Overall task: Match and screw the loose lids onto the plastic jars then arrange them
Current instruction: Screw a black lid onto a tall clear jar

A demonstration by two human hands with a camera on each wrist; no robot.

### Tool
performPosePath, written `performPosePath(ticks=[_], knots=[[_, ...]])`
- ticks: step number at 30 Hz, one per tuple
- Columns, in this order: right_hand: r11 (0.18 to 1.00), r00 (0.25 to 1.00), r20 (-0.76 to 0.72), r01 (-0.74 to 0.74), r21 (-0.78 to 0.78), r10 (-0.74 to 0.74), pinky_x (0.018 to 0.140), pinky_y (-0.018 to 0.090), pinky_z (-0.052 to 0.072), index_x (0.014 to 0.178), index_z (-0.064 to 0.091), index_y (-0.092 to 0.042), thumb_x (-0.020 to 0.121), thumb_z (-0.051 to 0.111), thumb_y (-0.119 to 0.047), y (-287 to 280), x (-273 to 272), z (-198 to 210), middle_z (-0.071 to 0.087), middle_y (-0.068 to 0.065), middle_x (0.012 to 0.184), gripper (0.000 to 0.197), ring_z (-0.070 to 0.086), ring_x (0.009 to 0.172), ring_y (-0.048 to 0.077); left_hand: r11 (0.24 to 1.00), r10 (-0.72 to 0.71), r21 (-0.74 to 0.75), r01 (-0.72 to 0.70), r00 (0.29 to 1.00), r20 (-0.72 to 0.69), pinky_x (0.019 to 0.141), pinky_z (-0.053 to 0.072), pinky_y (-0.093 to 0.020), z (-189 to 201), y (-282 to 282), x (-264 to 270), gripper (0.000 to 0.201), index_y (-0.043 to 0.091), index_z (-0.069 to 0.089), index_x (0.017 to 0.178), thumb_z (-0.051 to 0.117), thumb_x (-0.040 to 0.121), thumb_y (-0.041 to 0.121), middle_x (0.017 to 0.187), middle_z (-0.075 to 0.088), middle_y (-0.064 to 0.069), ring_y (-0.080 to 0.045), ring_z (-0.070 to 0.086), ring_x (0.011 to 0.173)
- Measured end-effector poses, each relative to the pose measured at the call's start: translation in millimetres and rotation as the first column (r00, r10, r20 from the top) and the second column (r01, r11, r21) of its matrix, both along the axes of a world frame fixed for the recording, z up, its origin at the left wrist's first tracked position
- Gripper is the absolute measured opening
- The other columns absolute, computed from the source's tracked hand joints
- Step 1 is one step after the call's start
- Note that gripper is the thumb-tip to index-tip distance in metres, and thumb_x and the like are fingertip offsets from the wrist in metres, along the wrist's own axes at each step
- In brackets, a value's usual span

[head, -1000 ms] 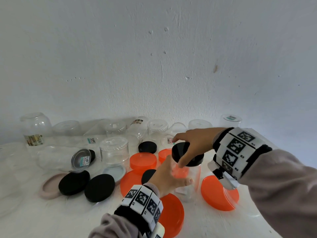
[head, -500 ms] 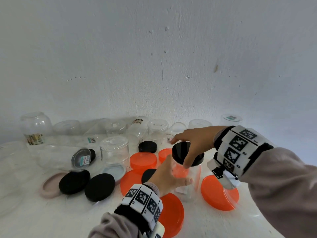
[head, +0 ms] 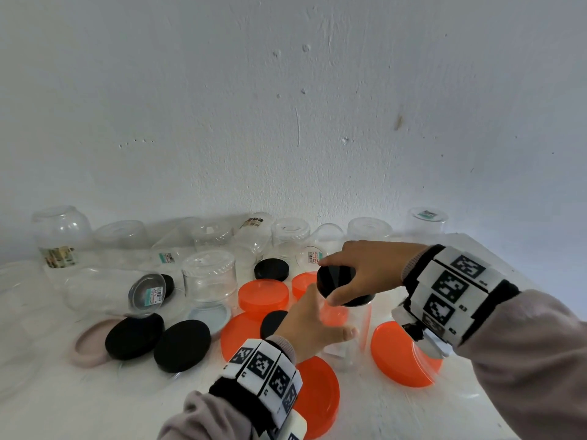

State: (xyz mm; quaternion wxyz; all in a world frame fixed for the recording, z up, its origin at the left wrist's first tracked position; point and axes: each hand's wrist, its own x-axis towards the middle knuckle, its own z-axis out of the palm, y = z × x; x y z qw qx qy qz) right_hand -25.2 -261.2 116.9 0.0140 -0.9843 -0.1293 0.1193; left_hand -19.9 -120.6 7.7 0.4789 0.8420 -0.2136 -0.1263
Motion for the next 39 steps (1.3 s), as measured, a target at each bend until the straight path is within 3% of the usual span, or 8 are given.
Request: performPosePath(ticks=[5,10,17,21,28,31,35,39], knots=[[1.0,0.998,0.058,0.029,-0.001,-0.029,0.094,0.035,0.036,0.144,0.027,-0.041,0.086,0.042,-0.068,-2,-6,-16,0.04,0.0,0.127,0.065,0.036,0.116,0.021,1.0,-0.019,0.023,0.019,1.0,0.012,0.102,0.044,-0.038,-1,1,4,0.081,0.029,0.027,0.138,0.078,0.075,0.035,0.13,0.05,0.005,-0.015,0.05,0.118],[0.999,0.992,0.116,0.044,0.014,-0.046,0.085,0.031,0.034,0.144,0.026,-0.041,0.085,0.04,-0.07,-3,-8,-23,0.04,0.001,0.126,0.067,0.035,0.11,0.02,0.972,-0.153,0.19,0.137,0.986,0.071,0.102,0.042,-0.039,4,10,18,0.088,0.027,0.026,0.142,0.077,0.073,0.043,0.134,0.047,0.006,-0.014,0.047,0.12],[0.999,0.989,0.145,0.027,0.03,-0.031,0.081,0.027,0.03,0.144,0.024,-0.043,0.081,0.04,-0.076,-9,-6,-27,0.039,-0.004,0.126,0.073,0.029,0.1,0.013,0.654,-0.347,0.737,0.168,0.933,0.095,0.113,0.026,-0.037,-4,34,51,0.088,0.021,0.021,0.147,0.066,0.079,0.053,0.149,0.028,0.003,-0.018,0.025,0.137],[0.998,0.99,0.134,0.022,0.063,-0.03,0.086,0.029,0.037,0.142,0.027,-0.044,0.081,0.043,-0.072,-11,-8,-26,0.04,-0.007,0.124,0.069,0.032,0.103,0.011,0.534,-0.378,0.833,0.143,0.922,0.084,0.112,0.028,-0.041,-11,41,62,0.088,0.022,0.019,0.148,0.062,0.08,0.056,0.15,0.027,0.003,-0.021,0.023,0.137],[0.968,0.967,0.245,-0.001,0.252,-0.063,0.093,0.029,0.041,0.13,0.039,-0.047,0.073,0.045,-0.076,-41,-24,13,0.045,-0.012,0.115,0.064,0.044,0.107,0.008,0.466,-0.426,0.873,0.144,0.901,0.079,0.108,0.032,-0.038,-13,47,67,0.081,0.022,0.033,0.141,0.057,0.077,0.066,0.141,0.037,0.005,-0.017,0.028,0.128],[0.942,0.894,0.417,0.015,0.336,-0.163,0.087,0.024,0.038,0.135,0.042,-0.045,0.061,0.042,-0.082,-78,-26,43,0.047,-0.012,0.116,0.083,0.047,0.106,0.008,0.479,-0.415,0.867,0.14,0.906,0.083,0.107,0.033,-0.035,-14,45,64,0.086,0.026,0.029,0.144,0.055,0.075,0.07,0.142,0.035,0.009,-0.014,0.026,0.13],[0.881,0.699,0.605,0.079,0.467,-0.383,0.079,0.019,0.036,0.13,0.051,-0.04,0.055,0.052,-0.077,-141,-19,74,0.049,-0.008,0.112,0.083,0.048,0.1,0.012,0.483,-0.36,0.869,0.105,0.929,0.087,0.105,0.031,-0.033,-13,38,58,0.087,0.029,0.026,0.145,0.056,0.074,0.069,0.143,0.032,0.01,-0.011,0.022,0.133],[0.811,0.462,0.674,0.224,0.541,-0.577,0.095,0.049,0.043,0.132,0.049,-0.026,0.071,0.069,-0.06,-217,6,77,0.05,0.011,0.126,0.072,0.046,0.118,0.033,0.485,-0.29,0.869,0.1,0.955,0.052,0.108,0.024,-0.032,-9,32,55,0.087,0.028,0.024,0.146,0.06,0.075,0.064,0.145,0.028,0.009,-0.01,0.02,0.135]])
